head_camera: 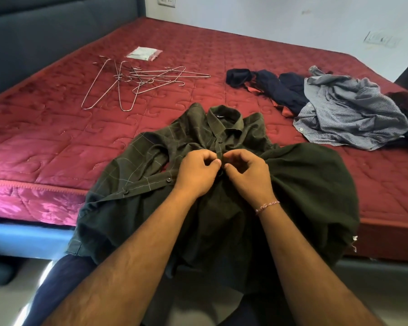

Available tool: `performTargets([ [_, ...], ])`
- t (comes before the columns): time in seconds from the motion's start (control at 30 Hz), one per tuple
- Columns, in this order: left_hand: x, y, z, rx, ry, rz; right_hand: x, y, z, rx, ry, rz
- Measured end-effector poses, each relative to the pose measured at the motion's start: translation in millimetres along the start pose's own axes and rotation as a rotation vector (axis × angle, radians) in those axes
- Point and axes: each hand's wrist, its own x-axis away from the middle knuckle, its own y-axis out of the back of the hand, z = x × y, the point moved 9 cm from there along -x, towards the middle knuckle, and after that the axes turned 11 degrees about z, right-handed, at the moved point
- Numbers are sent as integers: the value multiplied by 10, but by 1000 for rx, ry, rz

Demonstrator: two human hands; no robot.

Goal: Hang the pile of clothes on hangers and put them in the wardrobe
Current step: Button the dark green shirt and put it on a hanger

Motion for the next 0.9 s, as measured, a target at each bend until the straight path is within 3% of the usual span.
performTargets([
  [0.07, 79, 76, -218, -394, -125, 3, 31, 46, 141, 346, 124, 34],
  [0.17, 160, 128, -154, -810, -119, 121, 48, 192, -27, 672, 36, 83],
  [0.23, 193, 210, -124, -752, -158, 97, 77, 286, -120, 683, 11, 60],
  [0.37, 289, 566, -382, -496, -333, -201, 102, 516, 97, 401, 168, -86],
  [0.43, 260, 745, -542, -486, -398, -232, 52, 670, 295, 381, 207, -106],
  [0.47, 192, 805, -635, -506, -426, -182, -9, 752, 397, 408, 205, -91],
  [0.53, -63, 855, -752, -554, -411, 92, -212, 874, 554, 503, 155, 38],
  [0.6, -330, 838, -745, -621, -260, 466, -469, 920, 632, 549, 68, 308],
  [0.67, -577, 904, -790, -586, -131, 643, -687, 921, 659, 534, -33, 582],
  [0.7, -743, 987, -863, -583, -113, 584, -813, 971, 679, 550, -58, 602],
  [0.73, -925, 1120, -1010, -596, -121, 437, -995, 1097, 743, 584, -54, 518],
  [0.83, -1110, 1483, -1563, -563, -268, -154, -1325, 1625, 1071, 697, 62, -60],
  [0.9, -912, 1536, -1824, -472, -362, -369, -1217, 1687, 1344, 810, 158, -287],
])
